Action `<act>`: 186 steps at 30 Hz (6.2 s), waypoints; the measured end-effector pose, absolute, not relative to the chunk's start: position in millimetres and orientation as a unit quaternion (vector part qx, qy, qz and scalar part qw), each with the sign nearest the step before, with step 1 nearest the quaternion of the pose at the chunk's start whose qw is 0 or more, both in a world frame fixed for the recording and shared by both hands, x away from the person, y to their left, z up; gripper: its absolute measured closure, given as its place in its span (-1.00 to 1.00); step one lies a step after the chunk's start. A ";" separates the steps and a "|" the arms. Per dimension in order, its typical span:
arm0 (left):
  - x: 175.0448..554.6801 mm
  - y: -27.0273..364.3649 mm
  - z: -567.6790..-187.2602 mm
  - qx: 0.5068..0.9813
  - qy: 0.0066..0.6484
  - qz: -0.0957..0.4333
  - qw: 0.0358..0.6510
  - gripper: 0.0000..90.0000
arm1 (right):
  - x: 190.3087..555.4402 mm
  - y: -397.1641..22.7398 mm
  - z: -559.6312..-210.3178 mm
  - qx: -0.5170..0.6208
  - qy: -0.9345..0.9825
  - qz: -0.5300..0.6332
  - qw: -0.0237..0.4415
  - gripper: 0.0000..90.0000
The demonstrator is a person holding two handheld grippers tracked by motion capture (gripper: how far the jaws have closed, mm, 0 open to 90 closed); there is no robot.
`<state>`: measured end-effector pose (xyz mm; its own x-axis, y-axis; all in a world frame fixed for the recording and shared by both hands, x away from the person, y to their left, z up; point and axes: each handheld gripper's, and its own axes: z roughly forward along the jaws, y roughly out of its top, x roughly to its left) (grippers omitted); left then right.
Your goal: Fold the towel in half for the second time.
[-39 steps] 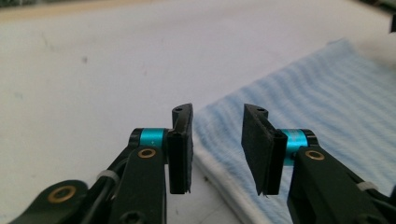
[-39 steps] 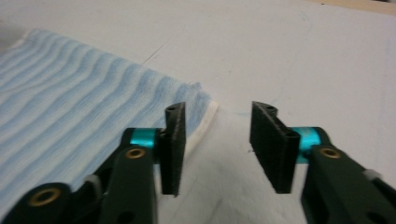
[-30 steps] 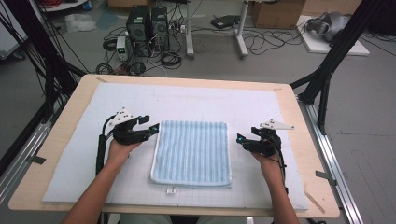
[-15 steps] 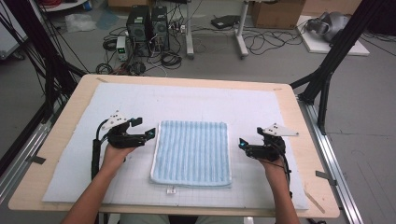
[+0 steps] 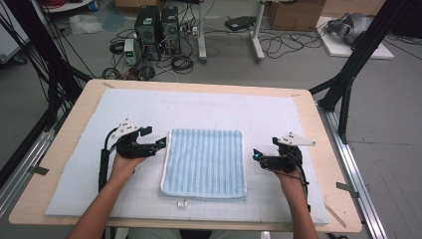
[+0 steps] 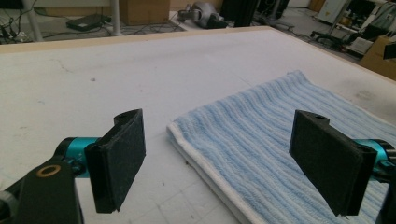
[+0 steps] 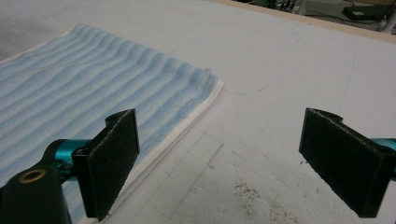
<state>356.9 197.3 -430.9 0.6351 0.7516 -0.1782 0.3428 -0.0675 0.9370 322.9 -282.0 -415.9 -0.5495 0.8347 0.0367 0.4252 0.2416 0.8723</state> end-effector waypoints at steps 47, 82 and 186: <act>414.3 162.0 -447.0 0.799 0.379 0.136 0.447 0.95 | 332.9 -273.2 -426.1 0.424 0.767 0.445 0.183 -0.75; 442.4 150.8 -450.4 0.788 0.410 0.159 0.432 0.05 | 425.3 -219.5 -446.2 0.426 0.810 0.376 0.146 0.21; 283.3 156.4 -443.0 0.833 0.327 0.124 0.430 0.36 | 265.9 -192.1 -443.1 0.313 0.853 0.384 0.167 0.04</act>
<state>283.3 156.4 -443.0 0.7554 0.6511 -0.0743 0.4379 -0.4171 0.7964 265.9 -192.1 -443.1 -0.7479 0.6623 -0.0442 0.4061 0.5093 0.7587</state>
